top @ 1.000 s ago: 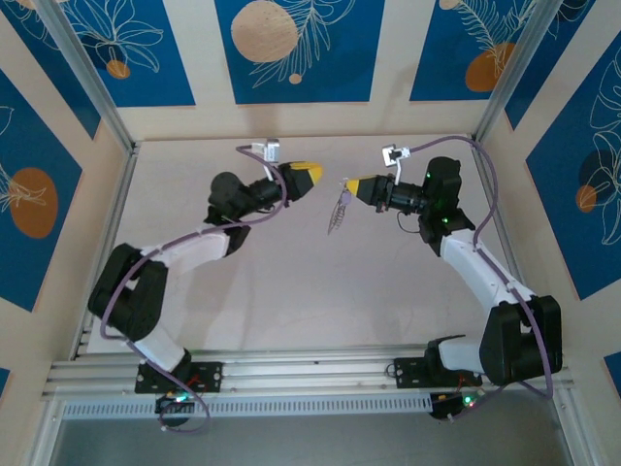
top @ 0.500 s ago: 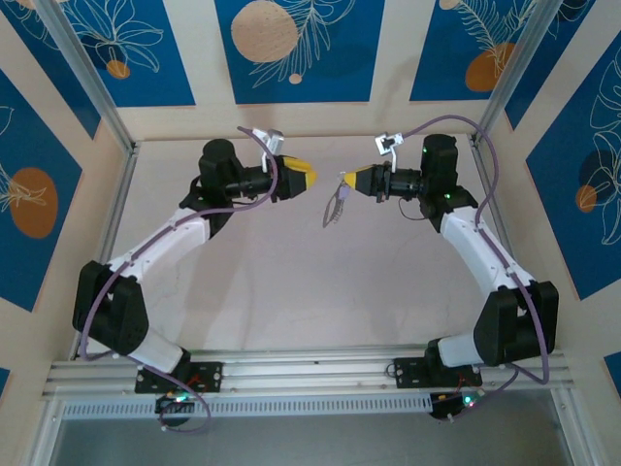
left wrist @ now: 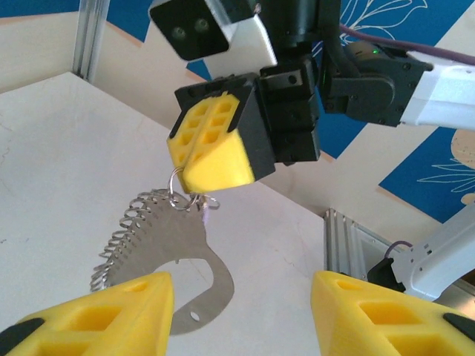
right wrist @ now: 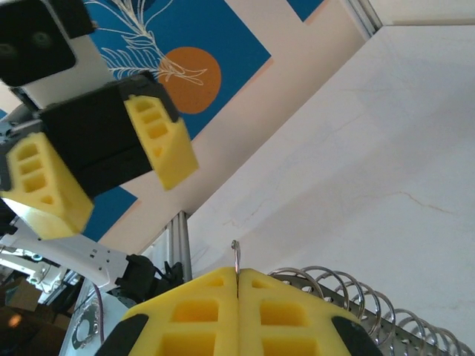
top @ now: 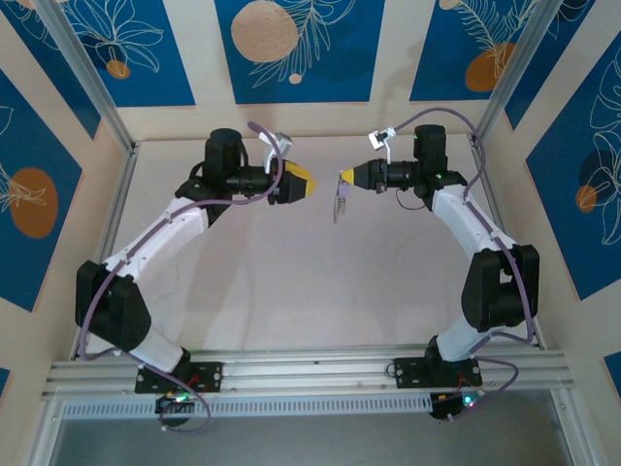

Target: Put the keys on the keyring

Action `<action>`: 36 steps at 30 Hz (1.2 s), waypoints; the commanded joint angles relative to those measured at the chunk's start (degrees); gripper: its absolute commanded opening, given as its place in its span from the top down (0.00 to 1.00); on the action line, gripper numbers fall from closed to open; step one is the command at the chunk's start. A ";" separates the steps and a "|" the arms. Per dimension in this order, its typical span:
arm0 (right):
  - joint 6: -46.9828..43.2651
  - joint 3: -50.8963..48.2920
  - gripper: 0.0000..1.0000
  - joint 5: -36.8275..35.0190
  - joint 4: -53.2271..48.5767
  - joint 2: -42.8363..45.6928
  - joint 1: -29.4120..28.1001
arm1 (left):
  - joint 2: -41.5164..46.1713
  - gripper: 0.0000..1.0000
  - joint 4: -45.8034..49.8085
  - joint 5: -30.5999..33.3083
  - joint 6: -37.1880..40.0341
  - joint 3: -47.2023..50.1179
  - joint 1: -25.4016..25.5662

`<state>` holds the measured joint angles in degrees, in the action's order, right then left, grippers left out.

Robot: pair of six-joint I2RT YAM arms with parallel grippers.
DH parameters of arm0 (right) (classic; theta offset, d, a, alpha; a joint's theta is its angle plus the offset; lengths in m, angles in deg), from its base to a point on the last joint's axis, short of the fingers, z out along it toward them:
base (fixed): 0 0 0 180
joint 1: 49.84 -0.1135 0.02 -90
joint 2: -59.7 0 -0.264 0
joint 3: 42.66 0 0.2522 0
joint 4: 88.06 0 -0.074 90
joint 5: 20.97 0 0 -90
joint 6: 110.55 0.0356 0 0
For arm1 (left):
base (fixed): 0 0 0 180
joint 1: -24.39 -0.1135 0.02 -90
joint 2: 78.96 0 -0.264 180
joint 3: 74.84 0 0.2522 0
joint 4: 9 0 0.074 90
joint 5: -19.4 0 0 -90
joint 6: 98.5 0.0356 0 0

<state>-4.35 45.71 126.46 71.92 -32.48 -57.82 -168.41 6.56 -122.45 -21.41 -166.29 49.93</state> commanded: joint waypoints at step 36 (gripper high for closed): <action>-8.82 20.84 1.00 7.00 -14.31 -21.83 -2.73 | -29.35 0.68 -5.14 -19.17 -4.94 -22.50 -6.56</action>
<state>-12.15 64.59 131.83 58.83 -53.68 -60.34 -196.78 3.89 -139.42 -25.25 -186.86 44.01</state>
